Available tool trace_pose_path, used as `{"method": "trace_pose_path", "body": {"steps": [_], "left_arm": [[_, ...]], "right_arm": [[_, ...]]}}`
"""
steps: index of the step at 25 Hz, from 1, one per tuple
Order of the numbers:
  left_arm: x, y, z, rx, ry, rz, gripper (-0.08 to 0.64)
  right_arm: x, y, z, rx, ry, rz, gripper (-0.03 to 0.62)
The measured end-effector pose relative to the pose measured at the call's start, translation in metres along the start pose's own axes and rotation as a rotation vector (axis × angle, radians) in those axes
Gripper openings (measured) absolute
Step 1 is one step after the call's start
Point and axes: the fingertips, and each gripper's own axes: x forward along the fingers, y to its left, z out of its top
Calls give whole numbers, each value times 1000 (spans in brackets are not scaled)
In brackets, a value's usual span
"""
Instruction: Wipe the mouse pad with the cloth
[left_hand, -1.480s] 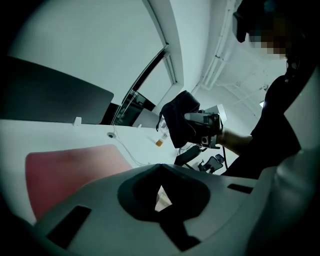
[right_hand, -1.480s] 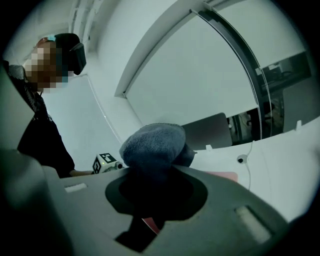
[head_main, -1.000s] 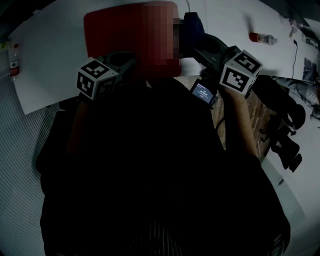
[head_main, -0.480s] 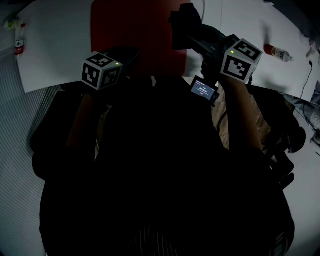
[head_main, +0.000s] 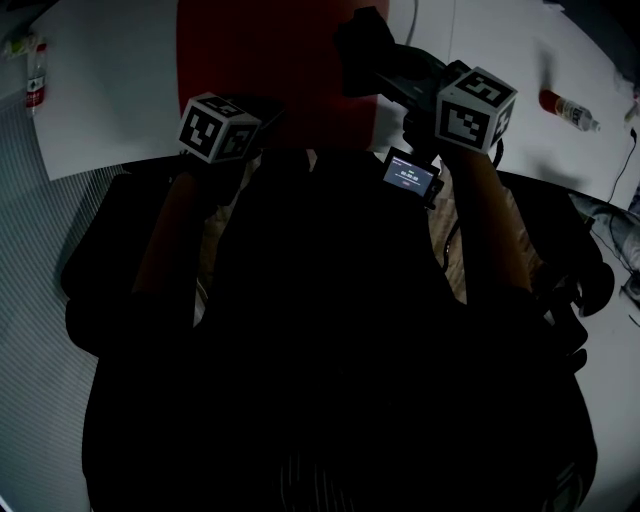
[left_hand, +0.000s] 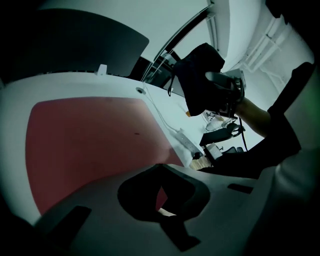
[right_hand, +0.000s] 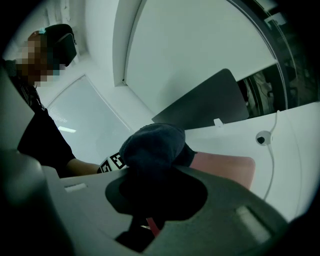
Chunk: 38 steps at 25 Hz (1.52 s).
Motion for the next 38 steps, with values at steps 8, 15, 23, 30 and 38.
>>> {"method": "trace_pose_path", "body": {"steps": [8,15,23,30,38], "left_arm": [[14,37,-8,-105,-27,40,8],[20,64,-17,-137,-16,87,8],[30,106,-7,-119,-44,136,8],[57,142,-17,-176,-43,224,8],[58,125,-35,-206,-6,229,8]], "right_arm": [[13,-28,-33,-36,115,-26,71],[30,-48,-57,-19,190,-27,71],[51,-85,-56,-95,208,-60,71],[61,-122,-68,-110,272,-100,71],[57,-143,-86,-165,389,-163,71]]}}
